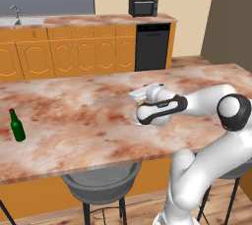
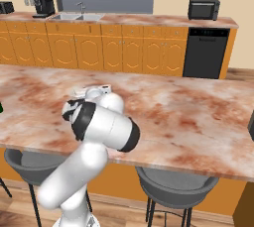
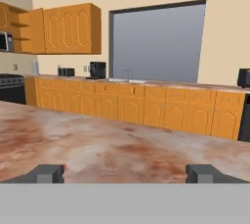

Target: Get the candle and the beer from the cabinet and move them to the dining counter.

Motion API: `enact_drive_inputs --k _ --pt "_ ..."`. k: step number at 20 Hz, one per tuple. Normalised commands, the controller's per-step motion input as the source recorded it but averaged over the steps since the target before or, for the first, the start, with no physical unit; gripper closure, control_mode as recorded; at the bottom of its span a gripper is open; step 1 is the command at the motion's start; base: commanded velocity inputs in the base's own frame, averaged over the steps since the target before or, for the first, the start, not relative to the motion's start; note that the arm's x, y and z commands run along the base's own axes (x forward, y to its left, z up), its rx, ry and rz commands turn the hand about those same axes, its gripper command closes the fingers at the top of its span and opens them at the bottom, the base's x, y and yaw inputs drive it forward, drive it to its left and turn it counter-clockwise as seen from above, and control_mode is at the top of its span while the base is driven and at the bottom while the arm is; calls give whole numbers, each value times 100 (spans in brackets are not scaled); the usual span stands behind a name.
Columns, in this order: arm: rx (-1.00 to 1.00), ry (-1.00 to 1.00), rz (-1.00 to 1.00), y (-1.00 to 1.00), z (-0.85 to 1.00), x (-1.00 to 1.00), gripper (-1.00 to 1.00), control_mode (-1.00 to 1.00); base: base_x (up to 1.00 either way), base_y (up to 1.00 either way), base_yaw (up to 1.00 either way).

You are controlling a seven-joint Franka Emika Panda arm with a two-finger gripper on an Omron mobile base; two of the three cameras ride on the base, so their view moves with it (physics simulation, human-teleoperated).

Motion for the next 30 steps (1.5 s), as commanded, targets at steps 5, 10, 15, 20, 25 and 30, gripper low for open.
enact_drive_inputs --k 5,10,15,20,25,30 --pt "0 11 -3 -1 78 -20 -100 -100 0 0 0" --pt "0 15 -6 0 72 -18 -100 -100 0 0 0" --pt "0 18 -6 -7 81 -30 -100 -100 0 0 0" --pt "0 18 -8 -25 73 -49 -100 -100 0 0 0" --pt "0 15 -5 -47 59 -65 -100 -100 0 0 0" --pt "0 16 -5 -50 53 -59 -100 -100 0 0 0"
